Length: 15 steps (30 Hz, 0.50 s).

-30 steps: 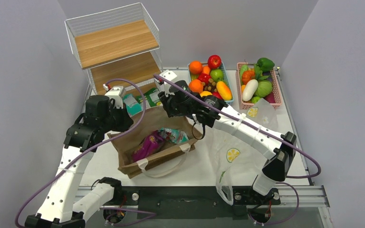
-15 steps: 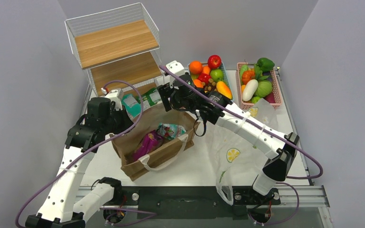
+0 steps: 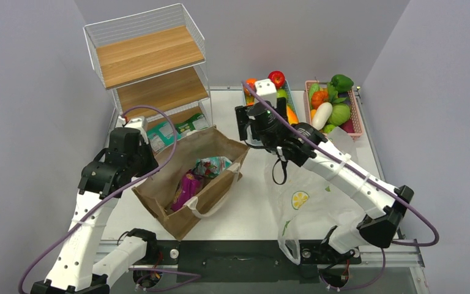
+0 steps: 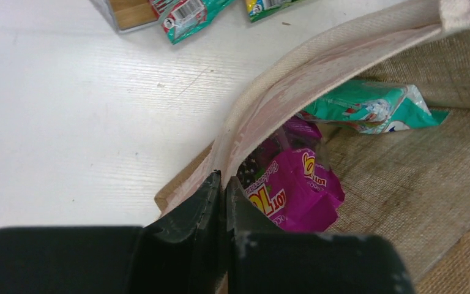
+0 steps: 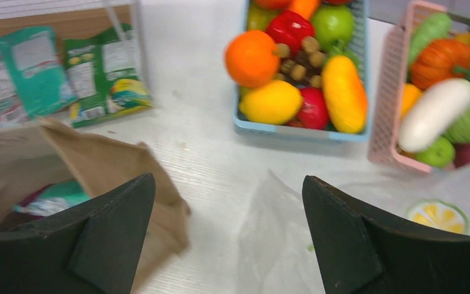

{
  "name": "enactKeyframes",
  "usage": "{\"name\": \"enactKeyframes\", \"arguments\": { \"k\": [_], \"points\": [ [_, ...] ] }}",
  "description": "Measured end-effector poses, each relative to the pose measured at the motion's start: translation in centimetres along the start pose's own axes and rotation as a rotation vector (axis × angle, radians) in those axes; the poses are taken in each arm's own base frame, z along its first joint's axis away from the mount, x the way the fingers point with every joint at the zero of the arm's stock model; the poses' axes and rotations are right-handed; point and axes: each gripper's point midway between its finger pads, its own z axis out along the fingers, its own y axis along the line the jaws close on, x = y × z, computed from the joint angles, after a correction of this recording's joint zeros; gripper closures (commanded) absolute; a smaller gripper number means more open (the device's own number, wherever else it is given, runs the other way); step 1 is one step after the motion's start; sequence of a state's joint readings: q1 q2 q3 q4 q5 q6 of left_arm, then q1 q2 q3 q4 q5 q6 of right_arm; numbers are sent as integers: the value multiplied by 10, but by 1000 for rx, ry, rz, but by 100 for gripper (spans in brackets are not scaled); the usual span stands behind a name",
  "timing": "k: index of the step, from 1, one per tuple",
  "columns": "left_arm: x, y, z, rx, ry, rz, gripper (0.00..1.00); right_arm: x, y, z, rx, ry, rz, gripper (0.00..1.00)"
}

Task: Place the food into the grocery bag and tie it

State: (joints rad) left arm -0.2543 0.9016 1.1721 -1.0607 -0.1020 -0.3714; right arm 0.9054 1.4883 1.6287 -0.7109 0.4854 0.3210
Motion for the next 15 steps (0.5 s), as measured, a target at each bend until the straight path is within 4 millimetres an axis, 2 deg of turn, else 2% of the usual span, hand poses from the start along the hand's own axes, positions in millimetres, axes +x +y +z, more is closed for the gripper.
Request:
{"name": "enactKeyframes", "arguments": {
  "k": [1,2,3,4,6,9,15],
  "points": [
    [0,3,-2,-15,2,-4,84,4,-11,-4,37,5,17,11],
    [0,4,-3,-24,3,-7,66,7,-20,-7,66,8,27,11],
    [1,5,-5,-30,5,-8,58,11,-30,-11,100,11,41,11],
    [1,6,-7,-34,7,-14,45,15,-40,-16,132,12,53,11],
    [-1,5,-12,-26,4,-9,33,24,-56,-26,180,11,77,11],
    [-11,-2,-24,9,-19,-8,29,35,-77,-42,233,0,108,11],
    [-64,-27,-67,113,-154,25,28,49,-110,-71,302,-43,149,11]
  ]
}}
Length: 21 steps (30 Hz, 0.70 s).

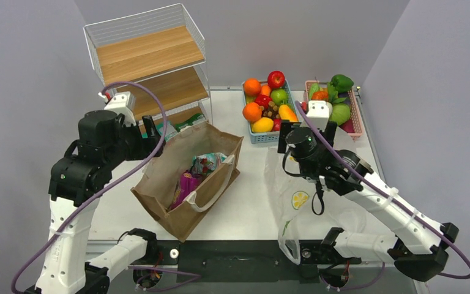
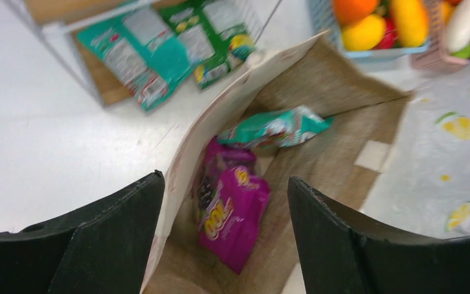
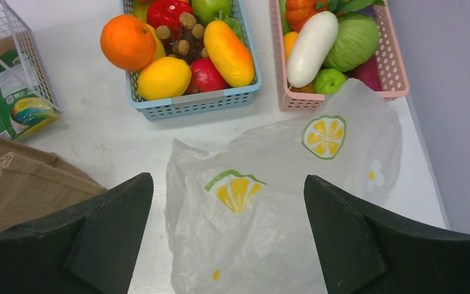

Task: Place the food into the grocery bag and tie it

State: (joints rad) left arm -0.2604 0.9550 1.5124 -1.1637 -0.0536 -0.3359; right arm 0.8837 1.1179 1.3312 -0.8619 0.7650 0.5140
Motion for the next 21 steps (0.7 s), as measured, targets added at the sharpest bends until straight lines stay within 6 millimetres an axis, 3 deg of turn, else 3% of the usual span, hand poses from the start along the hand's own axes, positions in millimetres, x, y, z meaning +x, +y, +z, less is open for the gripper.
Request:
{"name": "enactKeyframes", "arguments": {
  "k": [4,8,11,15,18,21],
  "points": [
    [-32,-37,-17,140,-74,30,28,-3,-21,-13,13,-35,46,13],
    [-27,-90,-19,341,-66,62,27,2,-38,-24,9,-48,63,13],
    [-2,-134,-13,479,-6,99,27,10,-46,-29,9,-35,57,13],
    [54,-206,-2,644,128,187,27,24,-55,-33,13,-10,64,13],
    [94,-244,13,687,218,244,27,28,-65,-37,25,-13,98,13],
    [124,-270,23,715,273,288,27,27,-75,-42,46,-38,152,14]
  ]
}}
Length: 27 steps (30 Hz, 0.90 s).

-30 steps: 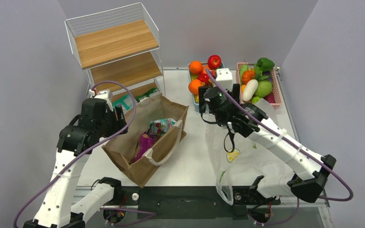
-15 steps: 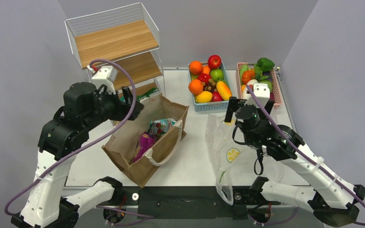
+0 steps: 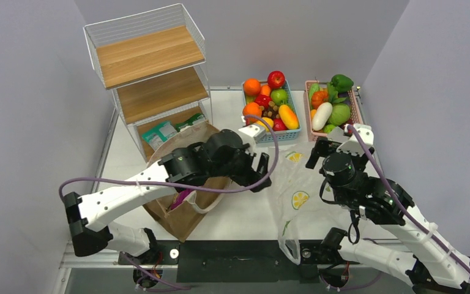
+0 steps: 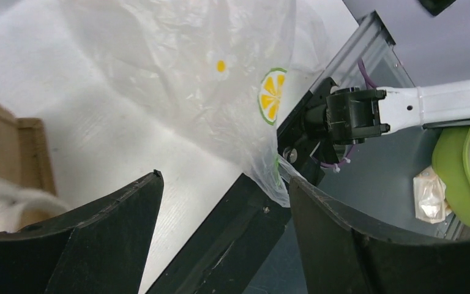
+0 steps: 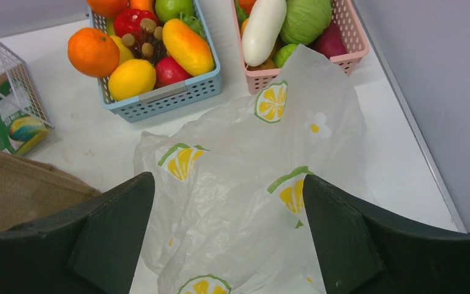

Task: Place the food into the grocery bag and tie it

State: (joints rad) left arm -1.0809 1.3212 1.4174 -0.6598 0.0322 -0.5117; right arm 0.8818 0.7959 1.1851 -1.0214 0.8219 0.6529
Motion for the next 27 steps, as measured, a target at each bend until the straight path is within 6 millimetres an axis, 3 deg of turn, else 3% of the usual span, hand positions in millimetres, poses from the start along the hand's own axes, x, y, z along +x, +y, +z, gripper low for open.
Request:
{"name": "enactKeyframes", "arguments": {
  "k": [9,15,20,27],
  "points": [
    [39,-35,71,81,102,108,26,-8,-17,-3,59,-54,85,14],
    [73,-59,106,84,159,352,23,-15,-27,-6,95,-92,108,14],
    [94,-73,123,37,150,643,19,-26,-40,-10,142,-139,125,14],
    [104,-80,141,-76,91,963,11,-68,-51,-25,179,-220,200,14]
  ]
}}
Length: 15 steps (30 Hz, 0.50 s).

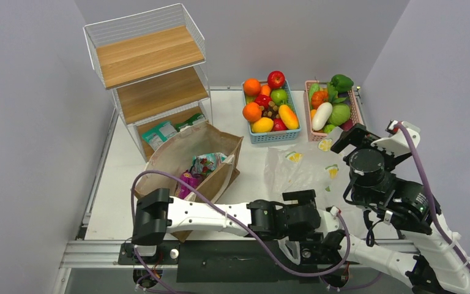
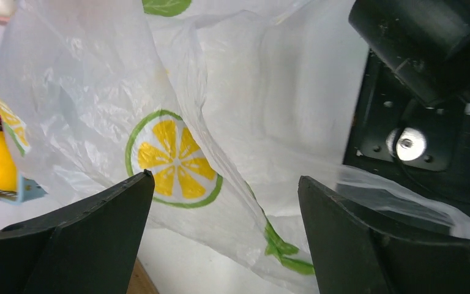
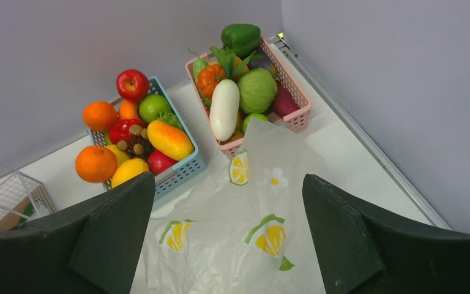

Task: Place the food into the grocery bag and tie it

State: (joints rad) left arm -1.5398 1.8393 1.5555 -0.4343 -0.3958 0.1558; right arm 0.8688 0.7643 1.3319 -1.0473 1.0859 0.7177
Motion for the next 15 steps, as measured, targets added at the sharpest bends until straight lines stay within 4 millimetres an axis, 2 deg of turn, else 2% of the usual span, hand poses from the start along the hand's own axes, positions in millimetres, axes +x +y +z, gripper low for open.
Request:
{"name": "enactKeyframes", "arguments": {
  "k": [5,12,15],
  "points": [
    [2,4,18,-103,7,144,6,-22,3,-2,4,-31,33,14],
    [3,20,48,-307,68,338,7,-25,7,-1,-6,-35,28,13],
    [9,26,58,-387,106,401,13,-26,7,-1,-13,-36,25,13]
  ]
}}
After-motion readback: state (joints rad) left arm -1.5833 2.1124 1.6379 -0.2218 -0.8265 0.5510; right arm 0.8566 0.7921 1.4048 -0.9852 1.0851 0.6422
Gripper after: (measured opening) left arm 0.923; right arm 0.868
